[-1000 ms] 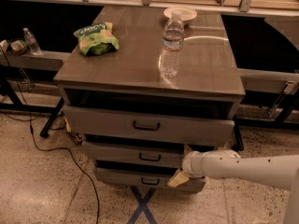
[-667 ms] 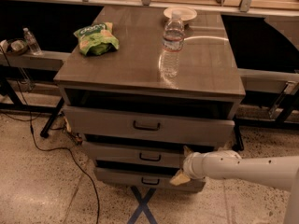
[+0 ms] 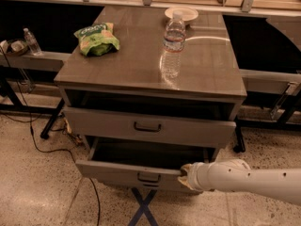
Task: Open middle drawer
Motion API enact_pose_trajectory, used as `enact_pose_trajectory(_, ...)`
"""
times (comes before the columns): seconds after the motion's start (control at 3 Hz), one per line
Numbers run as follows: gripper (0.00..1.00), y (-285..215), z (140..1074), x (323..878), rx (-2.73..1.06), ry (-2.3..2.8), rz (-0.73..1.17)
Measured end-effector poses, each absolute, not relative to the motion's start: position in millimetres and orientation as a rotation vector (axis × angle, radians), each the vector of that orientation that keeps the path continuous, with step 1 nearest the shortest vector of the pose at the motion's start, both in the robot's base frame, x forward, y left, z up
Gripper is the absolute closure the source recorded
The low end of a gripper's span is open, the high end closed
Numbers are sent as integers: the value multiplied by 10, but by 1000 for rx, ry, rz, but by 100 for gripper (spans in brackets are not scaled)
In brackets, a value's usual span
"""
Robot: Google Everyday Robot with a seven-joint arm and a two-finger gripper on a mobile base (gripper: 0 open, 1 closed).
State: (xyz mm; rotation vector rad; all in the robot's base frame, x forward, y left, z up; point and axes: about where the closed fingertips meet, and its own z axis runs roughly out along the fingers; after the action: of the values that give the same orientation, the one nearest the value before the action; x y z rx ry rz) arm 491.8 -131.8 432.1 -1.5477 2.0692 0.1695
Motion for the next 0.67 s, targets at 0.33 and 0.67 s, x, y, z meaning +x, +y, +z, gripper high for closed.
enact_pose_trajectory(0.33, 95, -1318, 4327, 4918, -1548, 2069, 170)
enact_pose_trajectory(0.67, 100, -1318, 4328, 4918, -1548, 2069, 170)
